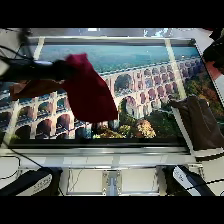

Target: Fold the shirts.

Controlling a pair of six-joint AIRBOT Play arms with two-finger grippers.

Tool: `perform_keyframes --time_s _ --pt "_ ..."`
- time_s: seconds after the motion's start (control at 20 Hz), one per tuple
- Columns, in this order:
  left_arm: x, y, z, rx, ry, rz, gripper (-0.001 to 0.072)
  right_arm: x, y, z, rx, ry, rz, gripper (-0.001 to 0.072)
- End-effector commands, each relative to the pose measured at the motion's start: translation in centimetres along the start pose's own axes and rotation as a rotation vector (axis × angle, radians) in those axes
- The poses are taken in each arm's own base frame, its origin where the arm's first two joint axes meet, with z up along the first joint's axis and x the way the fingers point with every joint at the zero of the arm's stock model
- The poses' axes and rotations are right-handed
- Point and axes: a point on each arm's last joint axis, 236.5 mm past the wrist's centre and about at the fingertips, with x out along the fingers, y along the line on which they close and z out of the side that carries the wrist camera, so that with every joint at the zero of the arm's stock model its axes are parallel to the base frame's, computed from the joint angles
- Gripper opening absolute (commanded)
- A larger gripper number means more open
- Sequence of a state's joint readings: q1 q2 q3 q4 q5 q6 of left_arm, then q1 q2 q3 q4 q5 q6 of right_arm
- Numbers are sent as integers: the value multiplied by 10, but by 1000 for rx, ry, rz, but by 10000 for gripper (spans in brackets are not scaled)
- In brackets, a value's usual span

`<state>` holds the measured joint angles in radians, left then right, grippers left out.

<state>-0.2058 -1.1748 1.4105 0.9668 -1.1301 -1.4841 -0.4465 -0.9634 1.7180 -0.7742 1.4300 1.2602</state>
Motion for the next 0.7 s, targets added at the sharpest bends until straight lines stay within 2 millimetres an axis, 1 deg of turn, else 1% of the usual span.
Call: perform_keyframes --time_s 0.0,0.05,0.1,0.15,0.2,0.25,0.3,0.35,0.4,0.45,0.5,0.55,0.6,0.65 --pt "89 -9 -42 87 162 12 700 1 -10 -9 -5 41 -34 14" --pt "103 0 -39 75 152 24 702 4 -11 -16 2 74 -26 14" --pt "110 15 -31 68 122 54 702 8 -13 -27 13 125 -11 14" --pt "111 34 -16 64 73 95 702 13 -15 -43 33 193 8 16" --pt "107 60 3 65 7 153 702 21 -19 -63 66 274 34 16" --pt "100 90 18 43 -41 216 700 31 -23 -83 100 340 54 17" --pt "95 116 22 -7 -53 255 699 46 -27 -107 142 402 72 21" --pt "95 141 16 -57 -24 279 698 64 -28 -133 181 457 99 31" --pt "98 161 4 -101 20 291 698 83 -26 -162 216 507 129 31" --pt "104 176 -7 -159 61 287 698 105 -22 -196 263 555 150 40" --pt "115 184 -15 -209 84 260 698 127 -17 -232 304 594 157 168" --pt "128 182 -18 -203 92 211 698 143 -11 -265 329 624 155 356" --pt "142 173 -17 -169 82 144 697 157 -4 -296 343 650 148 454" --pt "156 160 -13 -149 62 82 696 166 2 -320 345 664 139 455"
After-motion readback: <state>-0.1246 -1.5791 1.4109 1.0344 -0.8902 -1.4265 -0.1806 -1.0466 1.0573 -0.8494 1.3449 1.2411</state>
